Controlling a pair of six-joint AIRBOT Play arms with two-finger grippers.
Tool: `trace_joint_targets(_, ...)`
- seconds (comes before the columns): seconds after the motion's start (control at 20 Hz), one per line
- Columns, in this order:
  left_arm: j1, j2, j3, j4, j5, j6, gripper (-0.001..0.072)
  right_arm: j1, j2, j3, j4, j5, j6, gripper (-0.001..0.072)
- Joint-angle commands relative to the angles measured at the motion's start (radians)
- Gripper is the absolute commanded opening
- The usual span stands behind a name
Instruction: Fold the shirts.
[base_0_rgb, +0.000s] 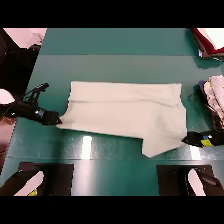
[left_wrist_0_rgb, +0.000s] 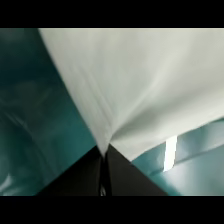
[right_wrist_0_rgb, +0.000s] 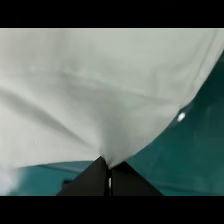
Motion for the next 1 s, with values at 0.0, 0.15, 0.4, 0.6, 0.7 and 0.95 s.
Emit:
trace_joint_targets(0.0,0.0,0.134,-0.05,0.04,-0.19,-0.068,0.003,-0.071,0.163,0.0,-0.102,0.167,0.01,0.0013)
trace_joint_targets(0.15,0.0,0.135,-0.078,-0.017,-0.232,-0.092,0.003,-0.084,0.223,0.006,-0.098,0.174,0.01,0.0013)
trace_joint_targets(0.4,0.0,0.116,-0.01,-0.03,0.049,-0.117,0.003,-0.084,0.06,0.2,0.031,0.082,0.01,0.0012)
trace_joint_targets(0.6,0.0,0.01,0.011,-0.053,0.168,-0.109,0.003,-0.084,-0.185,0.34,0.034,0.02,0.01,0.0012)
trace_joint_targets(0.7,0.0,-0.06,0.011,-0.084,0.22,-0.09,0.003,-0.083,-0.283,0.387,0.042,-0.01,0.01,0.0012)
trace_joint_targets(0.95,0.0,-0.23,0.072,-0.124,0.323,-0.083,0.0031,-0.007,-0.472,0.474,0.096,-0.061,-0.002,0.0012)
